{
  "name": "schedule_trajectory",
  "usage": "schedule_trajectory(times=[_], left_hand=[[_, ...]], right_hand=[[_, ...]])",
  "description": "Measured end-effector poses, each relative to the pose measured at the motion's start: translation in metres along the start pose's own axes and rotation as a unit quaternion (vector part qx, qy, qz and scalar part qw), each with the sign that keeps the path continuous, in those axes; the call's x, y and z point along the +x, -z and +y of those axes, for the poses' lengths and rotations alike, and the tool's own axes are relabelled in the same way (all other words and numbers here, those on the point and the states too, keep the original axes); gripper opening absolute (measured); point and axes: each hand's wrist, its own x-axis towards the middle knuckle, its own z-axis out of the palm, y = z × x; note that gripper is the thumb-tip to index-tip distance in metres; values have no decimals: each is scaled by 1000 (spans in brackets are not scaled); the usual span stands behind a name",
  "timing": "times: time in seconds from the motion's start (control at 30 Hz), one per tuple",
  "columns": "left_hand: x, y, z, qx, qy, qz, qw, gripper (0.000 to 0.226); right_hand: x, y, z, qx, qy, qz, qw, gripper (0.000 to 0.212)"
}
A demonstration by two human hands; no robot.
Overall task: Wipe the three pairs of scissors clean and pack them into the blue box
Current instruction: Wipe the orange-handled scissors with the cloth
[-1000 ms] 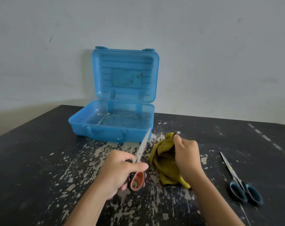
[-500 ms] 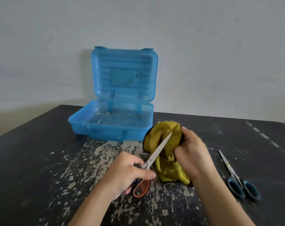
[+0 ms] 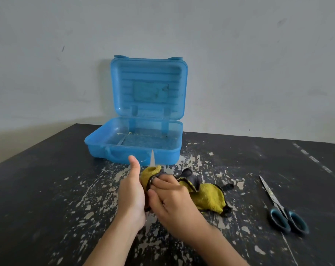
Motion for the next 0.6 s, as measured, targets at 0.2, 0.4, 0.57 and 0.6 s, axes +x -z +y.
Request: schedule_trajectory(times=[0.2, 0.4, 0.57, 0.6], left_hand=[[-8, 0, 7, 9, 35, -62, 997, 84], [0, 2, 7, 67, -51, -79, 993, 86], [1, 3, 1, 138, -102, -56, 984, 88], [0, 1, 2, 140, -102, -52, 984, 85]], right_hand=[[-2, 32, 4, 191, -125, -5, 974, 45], [-1, 29, 8, 87, -43, -15, 995, 37], [-1, 35, 35, -21, -70, 46, 996, 41], [-2, 38, 35, -9, -93, 76, 993, 44]])
